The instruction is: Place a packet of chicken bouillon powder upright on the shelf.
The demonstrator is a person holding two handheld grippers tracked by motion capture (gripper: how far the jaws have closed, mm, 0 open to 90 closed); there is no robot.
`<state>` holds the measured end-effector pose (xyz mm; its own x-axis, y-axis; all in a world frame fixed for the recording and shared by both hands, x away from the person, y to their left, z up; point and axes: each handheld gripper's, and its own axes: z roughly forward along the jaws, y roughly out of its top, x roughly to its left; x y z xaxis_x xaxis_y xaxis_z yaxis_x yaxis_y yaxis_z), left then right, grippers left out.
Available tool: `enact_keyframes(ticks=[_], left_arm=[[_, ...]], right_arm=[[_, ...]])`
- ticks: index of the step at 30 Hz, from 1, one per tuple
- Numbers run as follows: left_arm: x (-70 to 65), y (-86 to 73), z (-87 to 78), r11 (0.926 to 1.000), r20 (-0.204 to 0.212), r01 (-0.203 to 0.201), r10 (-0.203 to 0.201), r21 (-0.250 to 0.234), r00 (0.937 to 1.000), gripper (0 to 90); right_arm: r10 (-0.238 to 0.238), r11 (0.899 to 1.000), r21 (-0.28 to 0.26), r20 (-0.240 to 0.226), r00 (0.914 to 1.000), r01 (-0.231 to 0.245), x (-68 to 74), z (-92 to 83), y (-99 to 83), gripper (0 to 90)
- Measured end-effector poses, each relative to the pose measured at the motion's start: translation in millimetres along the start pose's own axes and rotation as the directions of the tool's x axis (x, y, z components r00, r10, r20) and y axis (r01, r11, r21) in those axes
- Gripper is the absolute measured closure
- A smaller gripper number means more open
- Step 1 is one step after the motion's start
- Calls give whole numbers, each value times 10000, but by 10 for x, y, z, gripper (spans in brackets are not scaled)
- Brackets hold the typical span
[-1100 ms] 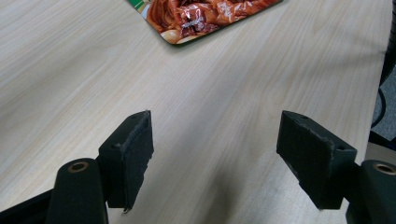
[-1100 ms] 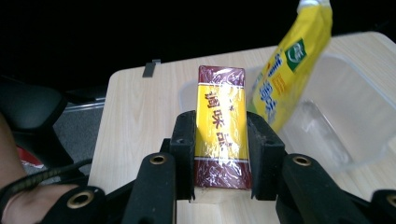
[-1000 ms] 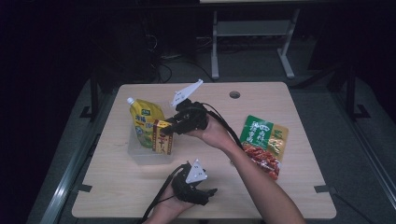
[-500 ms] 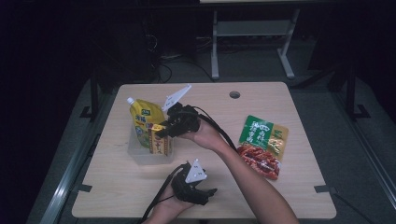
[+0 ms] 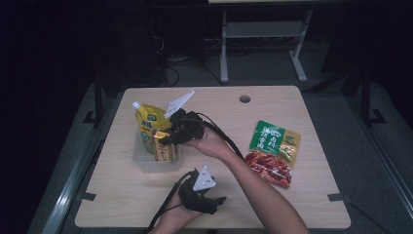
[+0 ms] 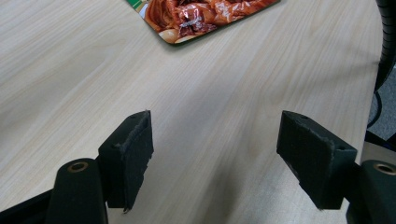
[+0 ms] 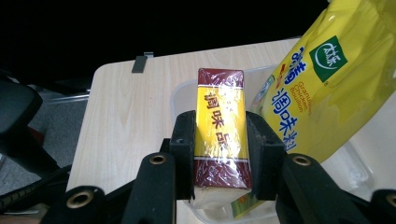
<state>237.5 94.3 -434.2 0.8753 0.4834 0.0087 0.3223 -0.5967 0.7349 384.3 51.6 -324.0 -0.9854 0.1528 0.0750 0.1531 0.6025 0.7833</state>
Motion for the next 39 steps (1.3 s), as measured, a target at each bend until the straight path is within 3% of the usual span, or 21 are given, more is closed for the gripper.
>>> enact_keyframes(ticks=[10, 15, 28, 30, 34, 39], left_arm=[[6, 0, -3, 10000, 19, -3, 3, 11, 10000, 267], [15, -3, -6, 10000, 37, 22, -22, -13, 10000, 267], [14, 0, -5, 10000, 79, -39, 39, -42, 10000, 267], [5, -3, -4, 9999, 103, 100, -100, -50, 9999, 267], [23, 0, -9, 10000, 66, -68, 69, -53, 10000, 267], [21, -4, -8, 10000, 107, 53, -52, -34, 9999, 267]], right_arm=[[-25, 10000, -61, -98, 9999, 24, 9, 13, 9, 673], [17, 9993, -376, -274, 9996, -27, 11, 2, 28, 673], [-211, 9980, 581, -316, 9993, 229, 29, 313, -14, 670], [-258, 9978, 602, -328, 9991, 278, 25, 334, -19, 670], [-437, 9958, 789, -501, 9978, 475, 9, 415, -51, 667], [-232, 9940, 1050, -678, 9974, 303, -12, 463, -99, 649]])
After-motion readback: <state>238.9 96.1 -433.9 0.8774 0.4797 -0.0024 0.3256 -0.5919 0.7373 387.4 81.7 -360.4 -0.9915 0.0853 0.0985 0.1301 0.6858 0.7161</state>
